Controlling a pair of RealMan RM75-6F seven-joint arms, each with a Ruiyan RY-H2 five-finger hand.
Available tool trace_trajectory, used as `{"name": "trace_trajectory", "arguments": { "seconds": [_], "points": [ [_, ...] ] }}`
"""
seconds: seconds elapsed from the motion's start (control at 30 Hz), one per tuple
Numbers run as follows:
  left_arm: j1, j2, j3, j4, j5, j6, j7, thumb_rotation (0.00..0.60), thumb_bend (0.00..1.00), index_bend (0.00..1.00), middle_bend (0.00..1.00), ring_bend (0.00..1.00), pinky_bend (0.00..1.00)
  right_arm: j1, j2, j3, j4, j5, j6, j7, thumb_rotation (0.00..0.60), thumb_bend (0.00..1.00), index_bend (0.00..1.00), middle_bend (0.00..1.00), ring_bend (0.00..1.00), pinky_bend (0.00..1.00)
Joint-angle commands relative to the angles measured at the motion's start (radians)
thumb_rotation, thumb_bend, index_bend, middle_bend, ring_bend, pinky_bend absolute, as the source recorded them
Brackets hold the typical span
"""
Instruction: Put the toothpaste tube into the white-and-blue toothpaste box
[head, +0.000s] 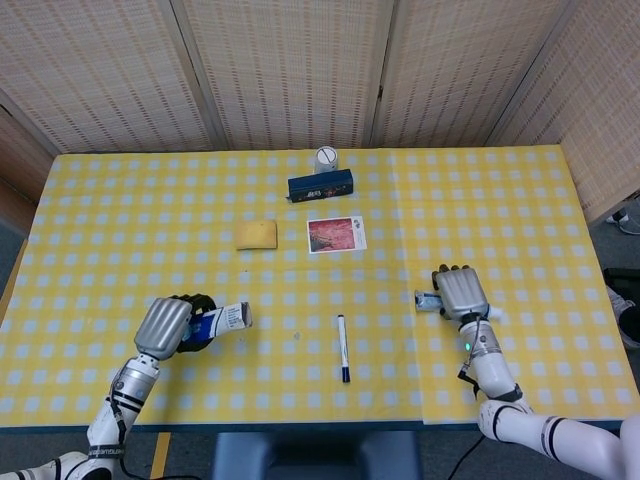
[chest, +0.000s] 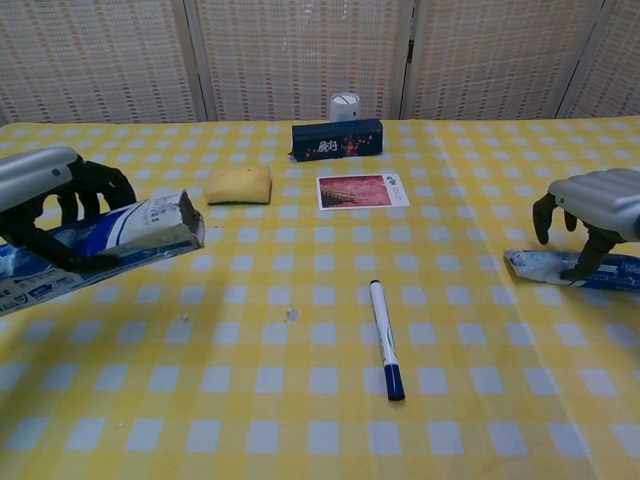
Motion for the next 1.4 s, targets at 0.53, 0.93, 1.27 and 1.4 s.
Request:
{"name": "trace_trajectory", "arguments": {
  "seconds": [0.53,0.93,1.27,1.4],
  "points": [
    [0.0,0.01,-0.01,0.012,0.0,-0.005,-0.034,0.6,0.33,0.59,0.65,0.54,0.58,0.032,-0.022,-0.045,0.002,0.08,0.036,-0.113,0.6,0.2,0.55,0.38,0.38,0.39],
    [0.003,0.02,-0.013,0.012,0.006,-0.002,-0.051,0.6,0.34,0.59,0.65,0.53,0.57,0.036,-0.063,-0.083,0.065,-0.047,0.098,-0.105,0.6,0.22,0.72,0.53,0.57,0.58],
    [0.01,0.032,-0.012,0.002,0.018,0.011,-0.058,0.6,0.34,0.58,0.65,0.53,0.57,0.029,-0.06,-0.091,0.065,-0.111,0.117,-0.079,0.6,0.35,0.72,0.53,0.65,0.67],
    [0.014,0.036,-0.012,-0.008,0.023,0.022,-0.054,0.6,0.35,0.58,0.65,0.53,0.57,0.02,-0.036,-0.084,0.043,-0.167,0.131,-0.001,0.6,0.38,0.72,0.53,0.7,0.72]
  ]
}}
